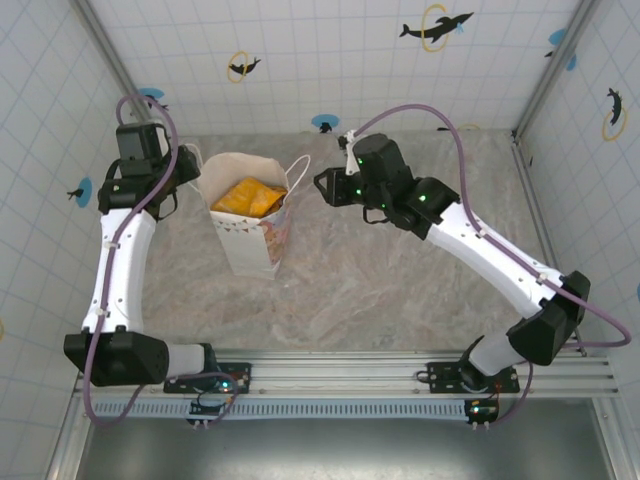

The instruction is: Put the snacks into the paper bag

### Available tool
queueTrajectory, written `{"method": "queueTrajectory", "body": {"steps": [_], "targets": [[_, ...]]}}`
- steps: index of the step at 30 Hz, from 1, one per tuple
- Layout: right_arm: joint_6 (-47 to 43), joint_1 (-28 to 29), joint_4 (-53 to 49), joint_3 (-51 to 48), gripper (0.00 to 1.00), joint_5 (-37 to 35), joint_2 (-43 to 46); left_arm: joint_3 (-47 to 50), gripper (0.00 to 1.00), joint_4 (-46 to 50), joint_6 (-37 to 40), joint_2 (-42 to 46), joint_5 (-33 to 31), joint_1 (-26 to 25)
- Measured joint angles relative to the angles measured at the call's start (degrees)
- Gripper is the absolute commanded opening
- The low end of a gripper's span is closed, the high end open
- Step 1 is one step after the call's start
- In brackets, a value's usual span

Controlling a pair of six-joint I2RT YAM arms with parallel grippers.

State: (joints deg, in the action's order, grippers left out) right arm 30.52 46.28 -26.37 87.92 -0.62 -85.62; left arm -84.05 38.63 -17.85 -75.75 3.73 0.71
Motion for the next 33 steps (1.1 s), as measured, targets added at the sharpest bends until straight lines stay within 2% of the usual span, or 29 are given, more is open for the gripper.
{"method": "queueTrajectory", "body": {"steps": [8,22,29,30,32,33], "targets": [[3.0,-3.1,8.6,-3.7,0.57,5.9,0.0,0.3,0.00,-1.5,0.0,0.0,2.8,0.1],[6.8,-3.7,17.3,-3.7,0.57,14.6,-1.1,0.3,0.00,-1.5,0.0,0.0,3.8,0.1],[10.1,-3.6,21.0,-2.4,0.56,19.6,-7.5,0.3,0.00,-1.5,0.0,0.0,4.2,0.1],[10.5,-3.6,21.1,-1.7,0.51,20.3,-9.0,0.3,0.00,-1.5,0.0,0.0,4.3,0.1],[10.6,-3.6,21.4,-0.6,0.30,21.6,-11.2,0.3,0.00,-1.5,0.0,0.0,4.3,0.1],[10.8,-3.6,21.5,-0.1,0.11,22.0,-12.0,0.3,0.00,-1.5,0.0,0.0,4.5,0.1]]}}
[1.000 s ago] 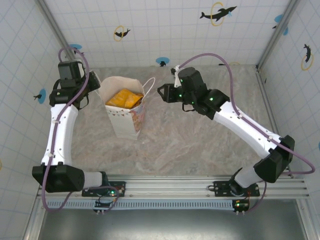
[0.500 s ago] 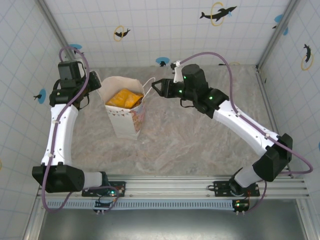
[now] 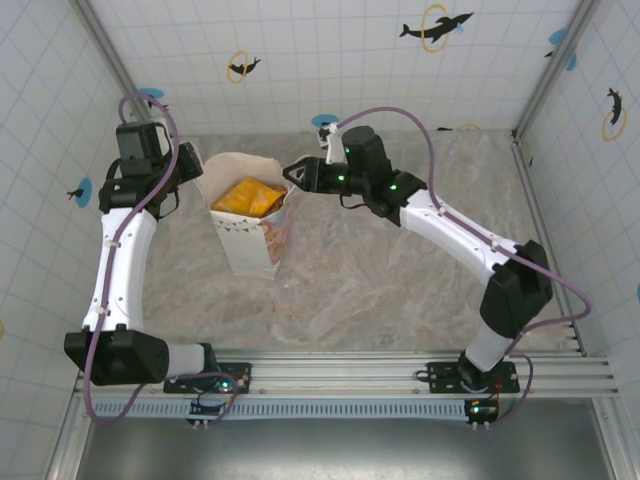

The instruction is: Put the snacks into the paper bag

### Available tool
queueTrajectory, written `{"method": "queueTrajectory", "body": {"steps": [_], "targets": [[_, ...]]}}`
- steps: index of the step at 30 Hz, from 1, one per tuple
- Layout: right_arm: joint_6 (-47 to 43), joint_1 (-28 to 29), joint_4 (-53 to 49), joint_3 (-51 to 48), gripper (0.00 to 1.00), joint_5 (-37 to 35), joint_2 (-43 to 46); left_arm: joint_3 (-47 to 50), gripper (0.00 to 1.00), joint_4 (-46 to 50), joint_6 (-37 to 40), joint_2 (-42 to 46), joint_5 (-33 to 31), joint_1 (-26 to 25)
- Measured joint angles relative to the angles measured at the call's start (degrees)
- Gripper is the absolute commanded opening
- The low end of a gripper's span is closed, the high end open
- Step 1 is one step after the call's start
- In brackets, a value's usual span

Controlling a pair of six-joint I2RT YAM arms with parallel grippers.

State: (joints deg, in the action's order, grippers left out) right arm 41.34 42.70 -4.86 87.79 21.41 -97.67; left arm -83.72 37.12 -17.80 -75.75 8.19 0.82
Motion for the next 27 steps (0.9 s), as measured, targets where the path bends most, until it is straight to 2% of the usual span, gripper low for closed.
{"method": "queueTrajectory", "body": {"steps": [1,8,14,21,27], "targets": [[0.1,0.0,0.3,0.2,0.00,0.5,-0.5,0.0,0.00,0.0,0.0,0.0,0.1,0.0],[-2.0,-0.2,-0.1,0.2,0.00,-0.5,0.9,-0.2,0.00,0.0,0.0,0.1,3.1,0.0],[-5.0,-2.5,-6.1,0.2,0.00,-3.7,5.8,-1.1,0.00,0.0,-0.4,0.5,7.9,-1.9],[-8.5,-8.7,-14.8,0.2,0.00,-4.6,12.5,-1.1,0.00,-0.9,-2.4,0.7,10.6,-11.7],[-11.1,-15.8,-22.6,-0.2,0.00,-3.2,15.5,2.4,0.00,-6.6,-5.5,0.9,10.9,-20.8]]}}
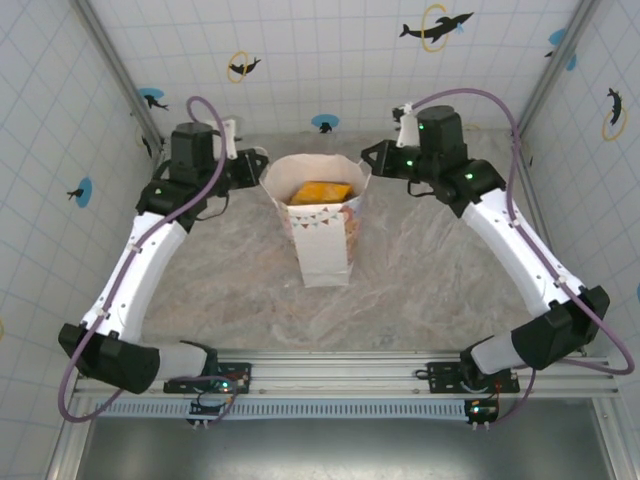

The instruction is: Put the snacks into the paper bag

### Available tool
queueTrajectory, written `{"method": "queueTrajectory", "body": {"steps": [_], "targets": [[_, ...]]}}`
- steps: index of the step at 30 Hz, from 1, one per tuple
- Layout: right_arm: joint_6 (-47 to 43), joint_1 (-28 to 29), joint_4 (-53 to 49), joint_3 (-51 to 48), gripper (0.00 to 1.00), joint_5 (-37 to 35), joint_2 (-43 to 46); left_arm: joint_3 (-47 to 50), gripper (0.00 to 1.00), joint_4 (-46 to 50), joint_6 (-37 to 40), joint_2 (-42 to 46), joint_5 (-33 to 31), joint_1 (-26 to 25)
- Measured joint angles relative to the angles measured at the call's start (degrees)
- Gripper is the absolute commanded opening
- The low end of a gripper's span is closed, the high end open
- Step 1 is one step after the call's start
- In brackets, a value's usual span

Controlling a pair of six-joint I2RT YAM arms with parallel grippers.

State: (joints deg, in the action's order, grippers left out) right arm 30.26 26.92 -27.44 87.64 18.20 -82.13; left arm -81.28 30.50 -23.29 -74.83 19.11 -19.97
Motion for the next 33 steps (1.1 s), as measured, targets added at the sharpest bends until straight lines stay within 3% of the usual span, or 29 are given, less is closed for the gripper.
{"method": "queueTrajectory", "body": {"steps": [3,5,9,12,16,19,25,29,31,32,33], "targets": [[-0.9,-3.0,-0.9,-3.3,0.00,1.0,3.0,1.7,0.03,-1.8,-1.3,0.0,0.7,-3.3],[-1.2,-4.7,-1.0,-6.3,0.04,1.9,5.7,2.5,0.25,-2.8,-1.7,0.0,1.1,-4.2],[-0.9,-6.9,-0.3,-12.2,0.37,3.9,10.4,3.2,0.47,-4.5,-2.5,0.2,0.9,-4.1],[-2.1,-7.4,0.3,-14.8,0.51,4.0,13.1,3.2,0.56,-4.2,-2.1,0.6,-0.8,-4.1],[-3.8,-8.9,-0.4,-15.8,0.59,3.4,16.6,3.2,0.73,-3.0,-1.1,2.2,-4.5,-3.5],[-4.7,-11.5,-1.9,-15.8,0.60,2.8,19.1,3.3,0.98,-1.9,-0.6,4.5,-6.8,-0.9],[-6.1,-17.3,-4.3,-17.0,0.60,2.0,24.4,4.8,0.98,-1.1,0.4,11.6,-13.1,4.5],[-6.7,-19.7,-4.0,-21.8,0.60,-0.2,27.8,12.5,0.98,-4.9,0.8,17.4,-15.5,7.8],[-6.9,-20.1,-2.8,-26.2,0.67,-2.0,29.7,18.7,0.98,-7.6,0.8,19.5,-16.8,10.0],[-7.0,-20.3,-1.8,-29.2,0.90,-3.1,30.9,22.3,0.98,-9.6,0.7,20.3,-17.4,11.0],[-7.3,-20.5,-0.9,-32.1,0.97,-4.4,32.1,26.0,0.98,-11.3,0.7,20.9,-18.3,11.9]]}}
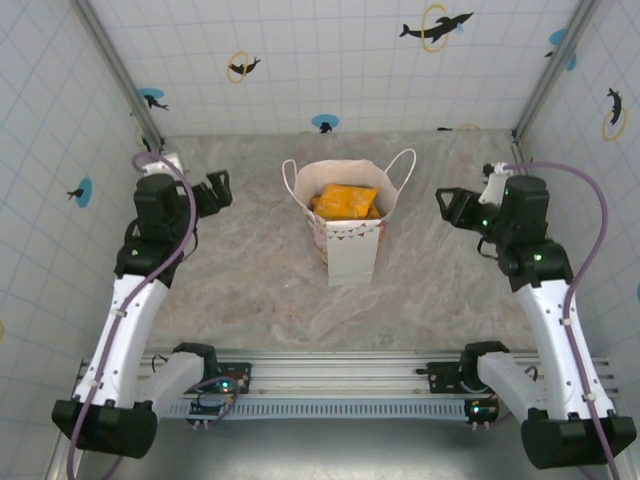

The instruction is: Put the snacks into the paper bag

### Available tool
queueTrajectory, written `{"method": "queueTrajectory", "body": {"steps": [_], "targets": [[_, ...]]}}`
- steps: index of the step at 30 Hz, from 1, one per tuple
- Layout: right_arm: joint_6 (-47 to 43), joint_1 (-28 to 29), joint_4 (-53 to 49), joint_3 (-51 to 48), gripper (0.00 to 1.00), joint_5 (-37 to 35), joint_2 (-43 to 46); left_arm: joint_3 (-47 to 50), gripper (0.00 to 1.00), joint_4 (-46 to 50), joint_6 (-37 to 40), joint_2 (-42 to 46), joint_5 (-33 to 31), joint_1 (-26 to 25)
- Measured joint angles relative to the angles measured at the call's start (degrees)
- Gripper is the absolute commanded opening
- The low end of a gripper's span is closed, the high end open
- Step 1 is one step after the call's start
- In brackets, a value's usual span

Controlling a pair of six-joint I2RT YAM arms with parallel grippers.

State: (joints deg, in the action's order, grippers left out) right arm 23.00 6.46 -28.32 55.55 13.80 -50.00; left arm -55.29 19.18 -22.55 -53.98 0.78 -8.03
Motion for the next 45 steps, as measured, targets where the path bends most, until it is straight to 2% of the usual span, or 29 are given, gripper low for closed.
{"method": "queueTrajectory", "body": {"steps": [6,12,18,24,31,40,43,45], "targets": [[-0.7,-1.0,8.0,-16.2,0.97,-8.0,6.7,23.5,0.98,-14.4,1.2,4.0,-7.4,1.6],[-2.4,-1.2,22.8,-33.0,0.97,-14.9,9.1,39.6,0.98,-32.9,6.3,6.5,-12.0,1.6],[-4.2,-1.2,40.2,-49.0,0.97,-18.1,7.8,46.1,0.98,-44.8,7.8,6.8,-18.9,1.6],[-7.0,-1.2,53.6,-54.9,0.97,-19.6,1.7,50.9,0.98,-55.3,9.5,6.2,-24.2,1.6],[-10.1,-1.2,66.0,-54.9,0.98,-21.4,-4.6,55.0,0.98,-65.7,13.1,-4.6,-26.0,1.6],[-14.7,-1.7,81.8,-54.9,0.98,-22.9,-16.4,55.0,0.98,-89.3,19.1,-22.8,-25.3,1.6],[-15.3,-3.3,86.8,-54.9,0.98,-22.5,-22.1,54.8,0.98,-100.7,20.5,-34.2,-23.8,1.7],[-16.2,-4.0,89.0,-54.9,0.98,-22.1,-24.7,55.0,0.98,-101.5,20.9,-36.4,-22.7,2.0]]}}
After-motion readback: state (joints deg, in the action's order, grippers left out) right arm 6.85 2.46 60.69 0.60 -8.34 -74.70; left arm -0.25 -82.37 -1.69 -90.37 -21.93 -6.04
